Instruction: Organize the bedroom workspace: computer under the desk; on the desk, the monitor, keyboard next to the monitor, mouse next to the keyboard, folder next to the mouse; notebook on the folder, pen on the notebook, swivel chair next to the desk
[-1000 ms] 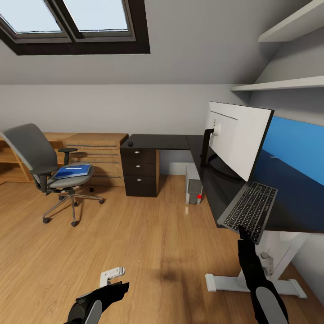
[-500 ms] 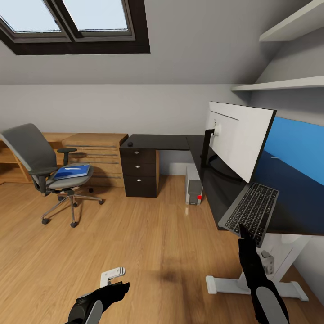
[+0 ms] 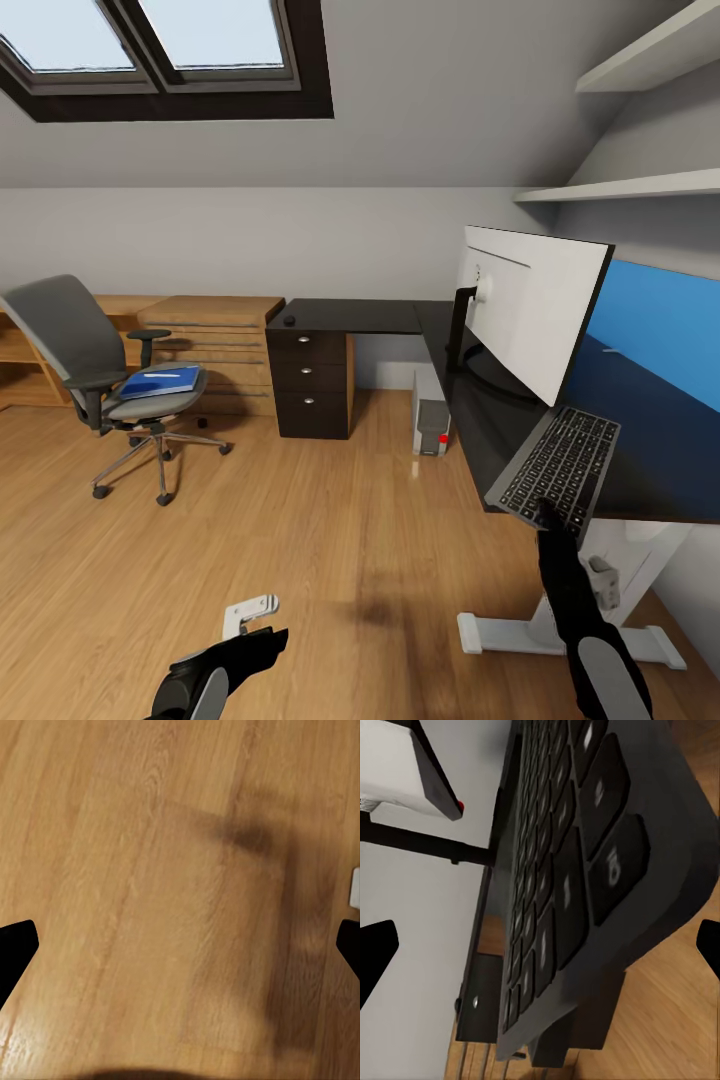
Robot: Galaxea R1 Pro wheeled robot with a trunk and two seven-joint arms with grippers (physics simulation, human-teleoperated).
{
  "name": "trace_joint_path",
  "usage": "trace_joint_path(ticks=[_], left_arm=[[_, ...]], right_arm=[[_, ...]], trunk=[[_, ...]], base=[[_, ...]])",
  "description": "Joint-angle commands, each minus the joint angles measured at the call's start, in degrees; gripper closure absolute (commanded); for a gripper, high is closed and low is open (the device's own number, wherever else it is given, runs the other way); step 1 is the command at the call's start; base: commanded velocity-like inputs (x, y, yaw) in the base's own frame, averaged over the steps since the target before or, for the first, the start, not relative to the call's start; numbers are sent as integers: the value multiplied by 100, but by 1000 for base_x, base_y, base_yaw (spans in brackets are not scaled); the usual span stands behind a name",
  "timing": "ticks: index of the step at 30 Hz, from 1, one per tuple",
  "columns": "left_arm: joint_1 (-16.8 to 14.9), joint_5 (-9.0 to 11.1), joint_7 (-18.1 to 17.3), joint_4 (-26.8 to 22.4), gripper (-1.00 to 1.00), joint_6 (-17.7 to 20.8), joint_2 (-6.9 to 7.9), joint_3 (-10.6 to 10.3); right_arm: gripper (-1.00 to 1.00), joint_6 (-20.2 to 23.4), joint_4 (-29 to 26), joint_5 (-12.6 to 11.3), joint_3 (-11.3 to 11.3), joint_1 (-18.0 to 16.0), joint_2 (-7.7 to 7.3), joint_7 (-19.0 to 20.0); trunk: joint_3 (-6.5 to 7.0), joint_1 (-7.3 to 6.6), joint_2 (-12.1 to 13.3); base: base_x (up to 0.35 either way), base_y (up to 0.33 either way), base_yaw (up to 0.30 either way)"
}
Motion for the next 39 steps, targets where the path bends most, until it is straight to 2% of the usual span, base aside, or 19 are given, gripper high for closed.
trace_joint_path(ticks=[1,11,31,32,39], left_arm=[[-3,60,51,1,-100,17,1,-5],[-3,60,48,26,-100,17,1,-12],[-3,63,57,26,-100,17,2,-9],[-3,63,57,26,-100,17,1,-10],[-3,61,57,28,-100,17,4,-8]], right_arm=[[-100,-20,-7,-52,0,-2,-12,-15],[-100,-15,-6,-58,-121,-1,-90,-31],[-100,-2,-5,-61,-133,-2,-99,-58],[100,-3,-5,-61,-133,-1,-99,-60],[100,-6,-6,-61,-138,-3,-99,-67]], trunk=[[-6,-1,-3],[-6,-1,-3],[-6,-1,-3],[-6,-1,-3],[-6,-1,-3]], base=[[0,0,0],[4,0,0],[17,0,0],[0,0,0],[0,0,0]])
